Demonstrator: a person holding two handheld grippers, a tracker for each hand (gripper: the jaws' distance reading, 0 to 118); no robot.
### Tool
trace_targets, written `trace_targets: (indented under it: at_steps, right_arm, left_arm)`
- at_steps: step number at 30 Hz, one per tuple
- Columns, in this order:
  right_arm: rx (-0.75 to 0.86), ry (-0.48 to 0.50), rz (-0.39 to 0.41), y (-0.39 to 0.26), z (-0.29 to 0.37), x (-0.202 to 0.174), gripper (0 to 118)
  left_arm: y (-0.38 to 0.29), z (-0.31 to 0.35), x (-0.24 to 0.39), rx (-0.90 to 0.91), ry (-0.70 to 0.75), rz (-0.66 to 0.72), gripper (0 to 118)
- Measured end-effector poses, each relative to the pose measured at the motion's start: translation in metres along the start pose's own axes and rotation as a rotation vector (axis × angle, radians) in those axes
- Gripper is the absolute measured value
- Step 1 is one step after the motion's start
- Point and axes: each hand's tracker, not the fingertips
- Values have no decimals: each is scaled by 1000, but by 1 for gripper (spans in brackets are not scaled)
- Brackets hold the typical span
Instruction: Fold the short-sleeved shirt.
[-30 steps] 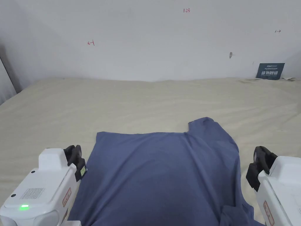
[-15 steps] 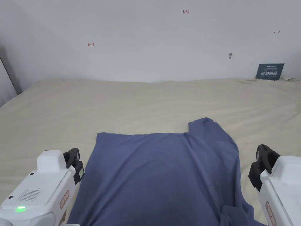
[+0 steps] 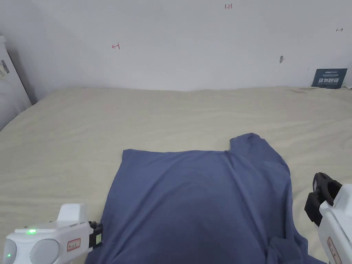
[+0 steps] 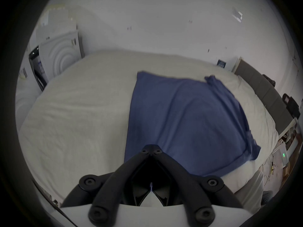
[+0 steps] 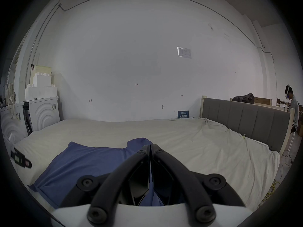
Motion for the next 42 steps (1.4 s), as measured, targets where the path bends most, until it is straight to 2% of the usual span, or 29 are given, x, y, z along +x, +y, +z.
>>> trace_targets:
  at_steps: [5, 7, 8, 9, 10, 11, 12, 14, 15, 20, 21, 24, 26, 28, 29, 30, 32, 33, 34, 37, 42]
  right_arm:
    - [-27, 7, 1, -7, -2, -1, 0]
    - [-38, 10, 4, -10, -3, -3, 0]
    - [-43, 12, 3, -11, -3, -3, 0]
    - [-49, 14, 3, -13, -4, -3, 0]
    - [-54, 18, 2, -14, -4, -3, 0]
    - [-57, 19, -1, -15, -4, -4, 0]
    - [-62, 19, -4, -16, -4, -4, 0]
    - [-70, 23, -8, -18, -4, -4, 0]
    - [-74, 23, -8, -19, -4, -5, 0]
    - [-92, 28, -17, -24, -2, -3, 0]
    - [-95, 27, -16, -24, -1, -3, 0]
    - [-100, 25, -14, -25, 0, -1, 0]
    - [-103, 22, -15, -26, 0, 1, 0]
    - [-108, 18, -18, -26, 1, 4, 0]
    - [-109, 17, -21, -26, 1, 5, 0]
    - [-111, 16, -24, -26, 2, 6, 0]
    - [-117, 14, -36, -27, 3, 9, 0]
    - [-122, 14, -43, -27, 3, 11, 0]
    - [-130, 13, -55, -27, 4, 13, 0]
    - [-192, 16, -101, -28, 6, 23, 0]
    - [-415, 52, -174, -42, 1, 42, 1]
  left_arm:
    - [-31, -16, -15, -71, 8, 30, 0]
    - [-39, -18, -17, -89, 4, 39, 10]
    - [-41, -18, -18, -94, 2, 43, 22]
    - [-45, -16, -17, -100, 4, 46, 47]
    - [-48, -16, -18, -104, 4, 44, 63]
    - [-50, -17, -17, -114, 11, 37, 70]
    - [-52, -19, -17, -125, 26, 21, 70]
    - [-58, -22, -14, -134, 59, -6, 101]
    - [-60, -23, -14, -127, 69, -19, 106]
    - [-65, -35, -16, -155, 97, -1, 104]
    - [-66, -37, -17, -156, 101, 5, 101]
    - [-68, -39, -17, -174, 107, 5, 75]
    - [-71, -41, -16, -178, 110, -14, 71]
    - [-71, -40, -12, -184, 121, -61, 58]
    - [-70, -40, -11, -178, 109, -67, 45]
    - [-69, -38, -10, -174, 100, -65, 27]
    - [-68, -37, -5, -165, 74, -69, 15]
    - [-67, -36, -2, -165, 84, -93, 4]
    - [-67, -34, -1, -157, 31, -99, 3]
    - [-61, -26, -2, -126, 24, -50, 2]
    - [-48, -6, -4, -59, -14, 8, 2]
